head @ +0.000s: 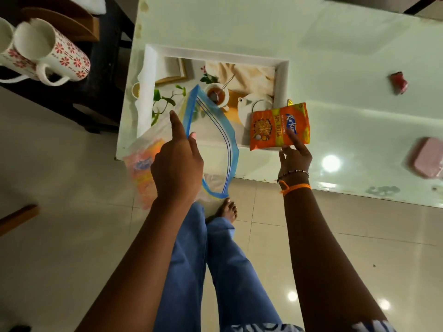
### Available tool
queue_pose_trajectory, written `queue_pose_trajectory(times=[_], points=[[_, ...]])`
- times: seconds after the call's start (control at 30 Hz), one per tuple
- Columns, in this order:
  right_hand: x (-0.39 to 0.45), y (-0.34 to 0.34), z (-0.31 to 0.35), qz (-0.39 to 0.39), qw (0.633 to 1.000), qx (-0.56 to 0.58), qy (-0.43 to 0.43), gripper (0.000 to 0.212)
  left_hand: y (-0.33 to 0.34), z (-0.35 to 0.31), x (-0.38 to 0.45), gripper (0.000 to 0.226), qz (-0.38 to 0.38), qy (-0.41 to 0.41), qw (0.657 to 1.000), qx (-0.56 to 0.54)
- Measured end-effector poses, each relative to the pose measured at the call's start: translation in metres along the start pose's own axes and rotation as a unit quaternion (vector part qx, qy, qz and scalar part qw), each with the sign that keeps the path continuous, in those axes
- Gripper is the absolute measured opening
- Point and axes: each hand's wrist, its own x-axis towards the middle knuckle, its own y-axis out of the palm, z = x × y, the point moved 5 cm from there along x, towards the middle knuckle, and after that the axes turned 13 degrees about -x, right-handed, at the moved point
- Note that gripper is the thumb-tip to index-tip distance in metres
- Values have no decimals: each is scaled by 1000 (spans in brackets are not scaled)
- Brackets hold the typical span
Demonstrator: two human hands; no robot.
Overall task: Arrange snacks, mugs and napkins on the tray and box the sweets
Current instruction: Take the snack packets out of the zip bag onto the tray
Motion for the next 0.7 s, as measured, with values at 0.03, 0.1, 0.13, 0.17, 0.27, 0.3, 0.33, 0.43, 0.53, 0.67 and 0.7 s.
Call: queue_pose_trajectory(times=[0.03, 0.1, 0.13, 0.17, 0.27, 0.3, 0.33, 0.43, 0.53, 0.67, 0.7], points=[[-2, -6, -4, -5, 1000, -27, 3, 46, 1, 0, -1, 55, 1, 0, 1000, -4], [-12, -15, -5, -34, 996, -82, -20, 49, 0, 2, -2, 55, 1, -3, 1000, -6], [-21, -15, 0, -47, 993, -105, -39, 48, -1, 4, -3, 55, 1, -3, 1000, -8], [-33, -13, 7, -53, 989, -123, -63, 45, -3, 7, -5, 56, 1, -4, 1000, -12], [-82, 21, 40, 98, 968, -133, -187, 34, -12, 15, -12, 57, -5, -16, 999, -49], [-105, 44, 50, 210, 940, -148, -223, 33, -17, 20, -14, 56, -7, -26, 997, -65], [-127, 67, 52, 319, 899, -187, -233, 33, -21, 26, -16, 55, -15, -33, 996, -84], [-168, 125, 35, 477, 706, -449, -268, 35, -39, 45, -23, 51, -37, -45, 988, -142], [-170, 160, 11, 433, 510, -686, -287, 42, -62, 66, -29, 51, -78, -53, 974, -206], [-183, 198, -11, 446, 432, -726, -296, 46, -84, 92, -38, 59, -99, -65, 959, -258], [-189, 204, -15, 470, 423, -720, -286, 49, -86, 94, -40, 58, -91, -68, 958, -262]])
